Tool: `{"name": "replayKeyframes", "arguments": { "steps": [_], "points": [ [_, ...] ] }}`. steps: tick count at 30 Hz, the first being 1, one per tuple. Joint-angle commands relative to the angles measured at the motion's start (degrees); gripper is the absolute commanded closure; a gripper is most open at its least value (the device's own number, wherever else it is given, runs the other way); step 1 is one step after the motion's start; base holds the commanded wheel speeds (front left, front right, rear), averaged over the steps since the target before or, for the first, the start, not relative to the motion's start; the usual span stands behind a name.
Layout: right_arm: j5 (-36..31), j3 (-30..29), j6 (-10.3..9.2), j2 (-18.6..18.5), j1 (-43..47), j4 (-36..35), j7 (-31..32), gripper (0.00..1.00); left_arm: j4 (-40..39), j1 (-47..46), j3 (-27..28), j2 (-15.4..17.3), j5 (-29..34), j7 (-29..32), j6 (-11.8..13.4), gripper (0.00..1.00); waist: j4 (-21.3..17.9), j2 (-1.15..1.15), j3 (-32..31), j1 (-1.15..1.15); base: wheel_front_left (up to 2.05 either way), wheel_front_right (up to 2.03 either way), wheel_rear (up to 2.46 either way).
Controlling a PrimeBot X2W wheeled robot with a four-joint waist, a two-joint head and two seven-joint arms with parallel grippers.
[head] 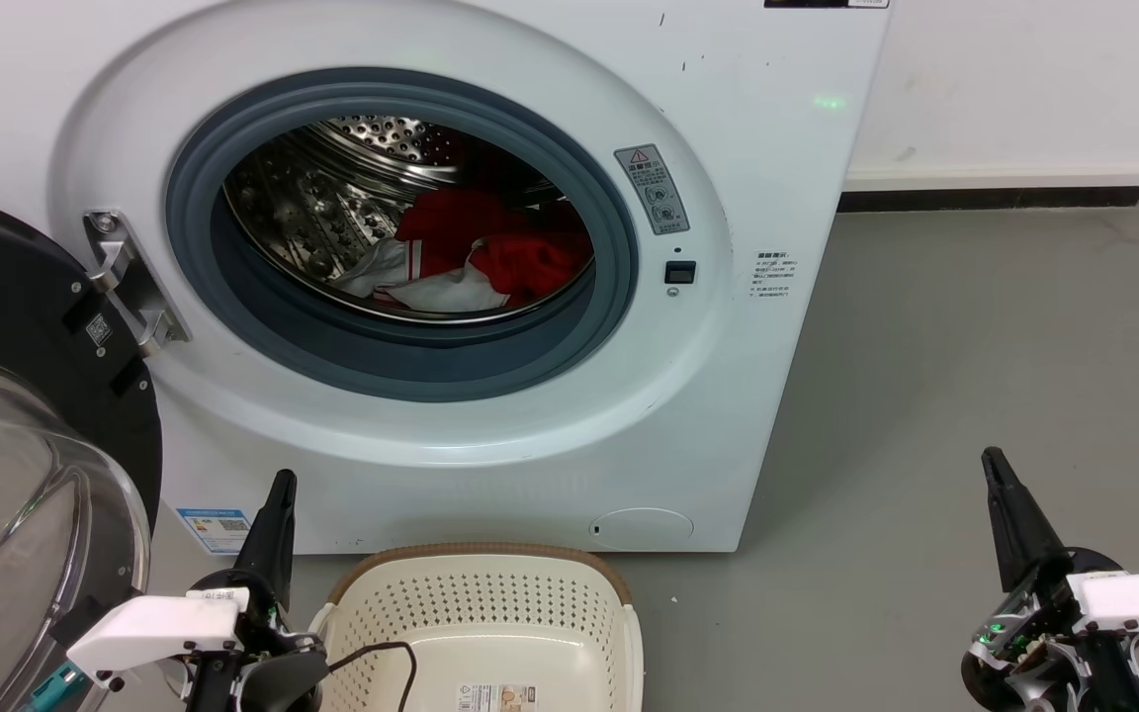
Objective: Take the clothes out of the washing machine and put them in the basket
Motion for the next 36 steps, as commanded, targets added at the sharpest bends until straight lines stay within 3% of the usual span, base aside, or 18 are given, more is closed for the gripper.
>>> {"name": "replayKeyframes", "arguments": {
  "steps": [1, 2, 10, 18, 36],
  "points": [
    [-0.3, 0.0, 0.0, 0.2, -0.7, 0.1, 0.0, 1.0, 0.0, -0.4, 0.1, -0.1, 0.1, 0.1, -0.1, 1.0, 0.0, 0.0, 0.0, 0.0, 0.0, 0.0, 0.0],
    [0.0, 0.0, 0.0, 0.0, 0.0, 0.0, 0.0, 0.0, 0.0, 0.0, 0.0, 0.0, 0.0, 0.0, 0.0, 0.0, 0.0, 0.0, 0.0, 0.0, 0.0, 0.0, 0.0],
    [-1.5, -0.1, 0.0, 0.1, 1.3, 0.6, -1.5, 0.0, -0.2, 1.0, -0.2, -0.1, 1.3, -1.5, 0.0, 0.0, 0.0, 0.0, 0.0, 0.0, 0.0, 0.0, 0.0],
    [-9.7, -0.9, 0.0, 0.1, 2.1, -1.9, -3.7, 0.0, -3.1, 1.2, 0.7, -0.1, 9.1, -3.8, 0.9, 0.0, 0.0, 0.0, 0.2, 0.0, 0.0, 0.0, 0.0],
    [-38.0, 1.8, 0.0, 0.0, 4.5, -9.9, -8.1, 0.0, -9.8, 2.7, -3.4, -0.1, 33.8, -8.1, 6.6, 0.0, 0.0, 0.0, 0.5, 0.0, 0.0, 0.0, 0.0]
  ]
}}
